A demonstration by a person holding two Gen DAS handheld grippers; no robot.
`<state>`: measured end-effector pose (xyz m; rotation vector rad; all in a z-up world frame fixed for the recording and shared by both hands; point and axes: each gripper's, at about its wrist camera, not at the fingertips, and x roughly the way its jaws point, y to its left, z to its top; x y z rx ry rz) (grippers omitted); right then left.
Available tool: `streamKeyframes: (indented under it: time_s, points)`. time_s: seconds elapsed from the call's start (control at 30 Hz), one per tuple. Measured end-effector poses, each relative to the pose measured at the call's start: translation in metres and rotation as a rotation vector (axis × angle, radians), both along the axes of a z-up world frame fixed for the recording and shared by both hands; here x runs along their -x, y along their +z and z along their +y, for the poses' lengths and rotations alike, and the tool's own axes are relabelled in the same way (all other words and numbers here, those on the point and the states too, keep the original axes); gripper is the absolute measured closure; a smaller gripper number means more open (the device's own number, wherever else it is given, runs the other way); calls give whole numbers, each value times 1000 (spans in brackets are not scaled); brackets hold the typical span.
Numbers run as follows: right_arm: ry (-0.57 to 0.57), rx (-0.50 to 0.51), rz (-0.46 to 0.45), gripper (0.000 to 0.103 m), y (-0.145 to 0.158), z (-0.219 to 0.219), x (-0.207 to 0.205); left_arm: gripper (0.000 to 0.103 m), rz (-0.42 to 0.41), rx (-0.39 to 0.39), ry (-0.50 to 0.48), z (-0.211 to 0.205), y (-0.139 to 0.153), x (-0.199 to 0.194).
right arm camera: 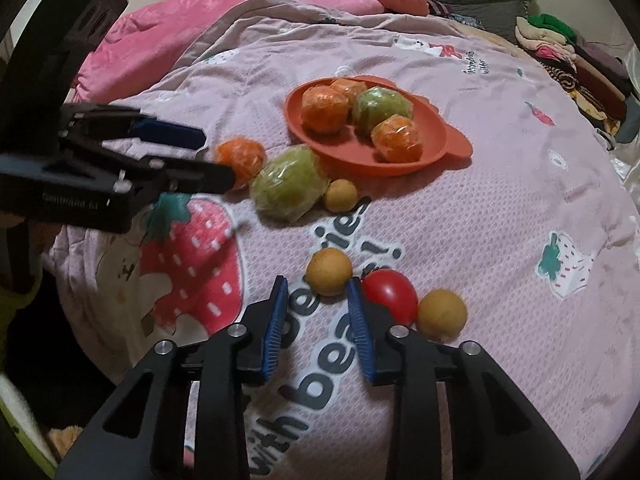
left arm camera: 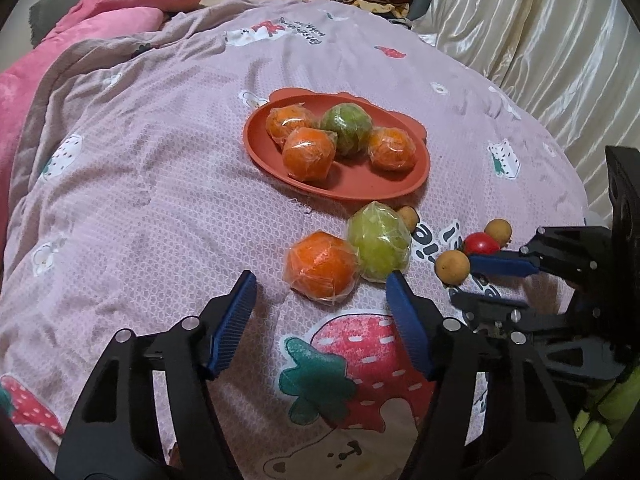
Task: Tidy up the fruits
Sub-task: 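Grasp a wrapped orange with the left tool while the right tool grasps a small yellow fruit, then carry the wrapped orange and yellow fruit over the plate with both tools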
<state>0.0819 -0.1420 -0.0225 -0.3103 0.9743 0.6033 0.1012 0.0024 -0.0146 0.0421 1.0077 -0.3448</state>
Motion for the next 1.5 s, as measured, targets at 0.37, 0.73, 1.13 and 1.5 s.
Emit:
streamKeyframes:
  time_s: [0.37, 0.73, 1.13, 1.5]
  points:
    - [26, 45, -53, 79, -3, 10, -17, 61, 25, 6, -10, -2, -8, -12]
    - [47, 27, -65, 79, -8, 13, -24, 65, 59, 46, -34, -4, -14, -21]
    - [17, -93, -21, 79, 9, -7, -19, 67, 18, 91, -5, 10, 1, -15]
    - [7, -117, -55, 79, 27, -16, -18, 67, -23, 110, 24, 21, 18, -16]
